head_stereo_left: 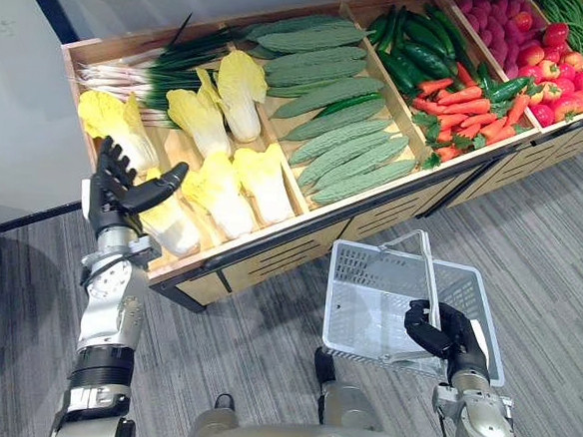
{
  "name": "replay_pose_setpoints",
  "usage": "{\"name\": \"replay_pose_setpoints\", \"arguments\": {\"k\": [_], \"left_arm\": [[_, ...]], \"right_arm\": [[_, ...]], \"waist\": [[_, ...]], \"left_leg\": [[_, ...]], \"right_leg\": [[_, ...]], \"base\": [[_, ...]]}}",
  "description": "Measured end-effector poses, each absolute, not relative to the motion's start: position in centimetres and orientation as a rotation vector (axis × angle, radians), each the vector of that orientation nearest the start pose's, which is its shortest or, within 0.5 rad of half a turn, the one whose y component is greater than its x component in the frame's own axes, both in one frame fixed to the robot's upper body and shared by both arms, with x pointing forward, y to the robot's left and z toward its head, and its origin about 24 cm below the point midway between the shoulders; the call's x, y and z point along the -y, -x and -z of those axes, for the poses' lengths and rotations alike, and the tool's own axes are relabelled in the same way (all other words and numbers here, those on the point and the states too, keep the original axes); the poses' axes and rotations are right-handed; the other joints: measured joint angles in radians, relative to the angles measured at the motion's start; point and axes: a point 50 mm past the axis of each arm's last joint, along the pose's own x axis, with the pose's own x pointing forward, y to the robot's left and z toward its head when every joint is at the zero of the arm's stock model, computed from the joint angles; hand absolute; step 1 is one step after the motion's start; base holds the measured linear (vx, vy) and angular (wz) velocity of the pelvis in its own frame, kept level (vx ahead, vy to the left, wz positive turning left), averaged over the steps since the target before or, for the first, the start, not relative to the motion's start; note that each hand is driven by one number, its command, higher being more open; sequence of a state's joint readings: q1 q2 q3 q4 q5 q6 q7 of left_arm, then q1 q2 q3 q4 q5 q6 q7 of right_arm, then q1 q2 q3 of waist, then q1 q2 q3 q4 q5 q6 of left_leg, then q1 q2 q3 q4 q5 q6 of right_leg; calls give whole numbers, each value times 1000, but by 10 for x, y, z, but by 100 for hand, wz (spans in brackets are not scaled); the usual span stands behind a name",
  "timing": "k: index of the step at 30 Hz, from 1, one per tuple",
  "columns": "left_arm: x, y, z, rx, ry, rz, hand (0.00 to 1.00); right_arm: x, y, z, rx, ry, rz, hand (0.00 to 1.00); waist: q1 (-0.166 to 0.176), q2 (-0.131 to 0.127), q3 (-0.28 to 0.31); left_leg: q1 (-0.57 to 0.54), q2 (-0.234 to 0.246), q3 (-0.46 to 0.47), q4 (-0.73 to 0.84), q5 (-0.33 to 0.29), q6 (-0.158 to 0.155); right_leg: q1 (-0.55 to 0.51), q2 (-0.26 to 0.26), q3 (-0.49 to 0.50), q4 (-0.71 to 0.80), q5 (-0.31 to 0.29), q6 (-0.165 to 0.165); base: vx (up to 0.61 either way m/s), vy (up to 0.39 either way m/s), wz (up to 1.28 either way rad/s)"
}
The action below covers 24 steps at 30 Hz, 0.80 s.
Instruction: Pick vegetable in the basket
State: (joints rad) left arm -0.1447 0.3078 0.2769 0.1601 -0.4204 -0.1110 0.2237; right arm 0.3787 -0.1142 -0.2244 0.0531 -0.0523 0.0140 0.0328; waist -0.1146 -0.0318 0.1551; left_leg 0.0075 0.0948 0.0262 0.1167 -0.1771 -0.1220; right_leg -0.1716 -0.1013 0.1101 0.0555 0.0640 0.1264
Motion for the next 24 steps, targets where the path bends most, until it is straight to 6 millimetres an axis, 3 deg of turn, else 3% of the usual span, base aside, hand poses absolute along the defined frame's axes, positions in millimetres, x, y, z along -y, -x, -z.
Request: {"name": "replay_pose_setpoints", "arguments": {"k": [7, 24], "left_arm": [[-296, -253, -107, 292, 74, -547, 100], [-295, -236, -85, 170, 31, -456, 100]], "right_arm": [[246, -145, 35, -432, 188, 268, 0], [248, -138, 37, -456, 186, 253, 0]], "waist": [[3, 7, 4], [4, 34, 5]], "left_leg": [[0, -3, -8, 0, 0, 0], [-9, -3, -8, 1, 0, 0]], "right_leg": [[5, -2, -14, 0, 0, 0], [-1, -3, -18, -3, 3, 2]], "base": [[-9, 5, 3], [0, 0, 0]]}}
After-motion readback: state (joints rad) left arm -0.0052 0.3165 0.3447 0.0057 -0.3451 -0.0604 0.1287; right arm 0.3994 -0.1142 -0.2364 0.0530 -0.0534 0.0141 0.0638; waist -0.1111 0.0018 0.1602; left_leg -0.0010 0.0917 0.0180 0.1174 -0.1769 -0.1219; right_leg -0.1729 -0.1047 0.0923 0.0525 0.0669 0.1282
